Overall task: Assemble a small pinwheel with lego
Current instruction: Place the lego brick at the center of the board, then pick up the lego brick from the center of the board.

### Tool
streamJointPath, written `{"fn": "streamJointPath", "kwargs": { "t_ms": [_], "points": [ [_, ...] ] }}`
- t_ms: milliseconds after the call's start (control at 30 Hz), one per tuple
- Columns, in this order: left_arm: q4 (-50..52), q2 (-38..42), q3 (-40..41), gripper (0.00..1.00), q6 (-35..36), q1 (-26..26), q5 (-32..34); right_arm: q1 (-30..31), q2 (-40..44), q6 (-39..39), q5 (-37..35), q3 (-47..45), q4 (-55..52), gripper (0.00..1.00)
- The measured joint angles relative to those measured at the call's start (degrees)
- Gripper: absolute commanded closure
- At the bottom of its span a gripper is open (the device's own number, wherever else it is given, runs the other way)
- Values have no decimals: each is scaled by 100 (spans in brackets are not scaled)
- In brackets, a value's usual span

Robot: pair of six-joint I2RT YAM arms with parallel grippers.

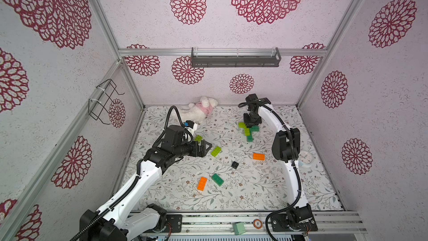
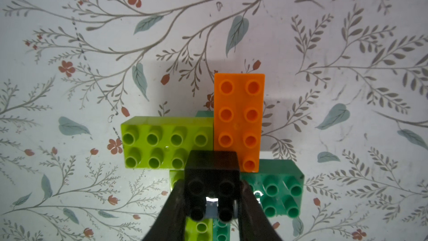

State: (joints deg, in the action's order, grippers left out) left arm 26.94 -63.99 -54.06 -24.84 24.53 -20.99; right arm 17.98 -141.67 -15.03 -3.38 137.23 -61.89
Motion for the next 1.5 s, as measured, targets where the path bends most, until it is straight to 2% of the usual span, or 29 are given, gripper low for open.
{"fn": "streamJointPath", "kwargs": {
  "t_ms": [233,433,767,867,1033,1133,1300,1500],
  "points": [
    [0,0,0,3,2,17,35,0,-52,-2,22,2,-7,63],
    [13,4,0,3,11,22,63,-7,-52,39,66,4,39,43],
    [46,229,0,3,42,35,549,-4,179,46,111,-232,234,32],
    [50,278,0,3,92,35,796,26,807,42,103,-909,531,30],
    [179,280,0,3,118,87,1040,136,2457,22,63,-2549,1316,25],
    [177,286,42,3,-63,131,1154,269,3451,-11,55,-3580,1836,20],
    [-70,332,678,0,-549,138,1309,442,4811,-118,61,-5377,2546,10],
    [-79,-645,675,5,-669,350,1294,426,5547,-321,201,-6865,3185,2]
  ]
}}
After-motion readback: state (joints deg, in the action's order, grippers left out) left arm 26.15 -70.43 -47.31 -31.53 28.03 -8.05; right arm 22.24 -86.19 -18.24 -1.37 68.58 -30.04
